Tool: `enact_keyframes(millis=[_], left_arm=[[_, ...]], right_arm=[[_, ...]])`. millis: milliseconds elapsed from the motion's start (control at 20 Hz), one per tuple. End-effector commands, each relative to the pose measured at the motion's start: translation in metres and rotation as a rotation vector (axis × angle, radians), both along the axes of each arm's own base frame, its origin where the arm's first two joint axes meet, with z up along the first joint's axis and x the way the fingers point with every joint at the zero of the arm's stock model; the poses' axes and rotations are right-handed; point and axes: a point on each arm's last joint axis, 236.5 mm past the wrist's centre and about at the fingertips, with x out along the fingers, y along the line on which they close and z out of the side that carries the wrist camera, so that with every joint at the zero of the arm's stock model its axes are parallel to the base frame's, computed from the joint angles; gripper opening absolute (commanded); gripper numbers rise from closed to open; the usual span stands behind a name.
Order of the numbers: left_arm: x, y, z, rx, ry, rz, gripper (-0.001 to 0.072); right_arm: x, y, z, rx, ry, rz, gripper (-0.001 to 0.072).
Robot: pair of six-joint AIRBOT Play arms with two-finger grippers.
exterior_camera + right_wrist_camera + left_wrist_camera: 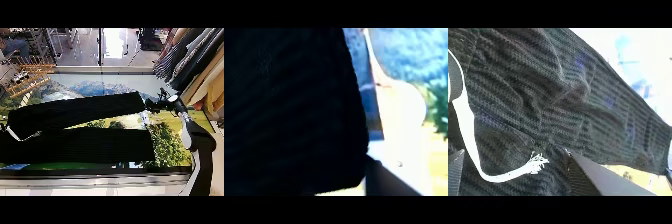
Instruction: Fold the clothes and pants, and hang the long-sleeved shirts on hangers.
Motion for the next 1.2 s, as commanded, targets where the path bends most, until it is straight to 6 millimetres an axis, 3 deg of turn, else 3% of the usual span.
enact_keyframes(millis=[0, 50, 150, 250, 450, 500, 550, 650, 700, 800, 950, 1150], left_arm=[[-0.010, -0.002, -0.012, -0.028, 0.095, 0.032, 0.0598], [-0.025, 0.000, -0.025, -0.044, 0.193, 0.072, 0.0596], [-0.072, 0.012, -0.054, 0.005, 0.438, 0.116, 0.0535], [-0.117, 0.031, -0.071, 0.084, 0.643, 0.178, 0.0535], [-0.131, 0.029, -0.092, 0.122, 0.666, 0.185, 0.0536], [-0.131, 0.028, -0.098, 0.131, 0.658, 0.192, 0.0541], [-0.131, 0.028, -0.103, 0.140, 0.651, 0.201, 0.0545], [-0.126, 0.025, -0.110, 0.131, 0.626, 0.201, 0.0546], [-0.113, 0.021, -0.110, 0.095, 0.568, 0.217, 0.0546], [-0.087, 0.012, -0.108, 0.033, 0.460, 0.227, 0.0546], [-0.066, 0.003, -0.115, -0.036, 0.409, 0.228, 0.0546], [-0.047, -0.013, -0.130, -0.118, 0.375, 0.192, 0.0545]], right_arm=[[0.014, 0.002, 0.006, -0.085, -0.033, 0.021, 0.0044], [0.005, -0.012, 0.007, -0.154, 0.006, 0.020, 0.0043], [-0.041, -0.061, 0.007, -0.398, 0.164, 0.073, 0.0043], [-0.083, -0.101, 0.025, -0.538, 0.267, 0.084, 0.0043], [-0.134, -0.122, 0.049, -0.506, 0.335, 0.040, 0.0055], [-0.154, -0.118, 0.051, -0.463, 0.392, 0.056, 0.0259], [-0.172, -0.105, 0.057, -0.393, 0.416, 0.109, 0.0564], [-0.191, -0.077, 0.074, -0.266, 0.378, 0.114, 0.0513], [-0.205, -0.069, 0.080, -0.248, 0.351, 0.105, 0.0513], [-0.258, -0.058, 0.079, -0.240, 0.367, 0.080, 0.0512], [-0.345, -0.030, 0.067, -0.104, 0.416, 0.010, 0.0512], [-0.413, 0.002, 0.056, 0.068, 0.444, -0.087, 0.0498]])
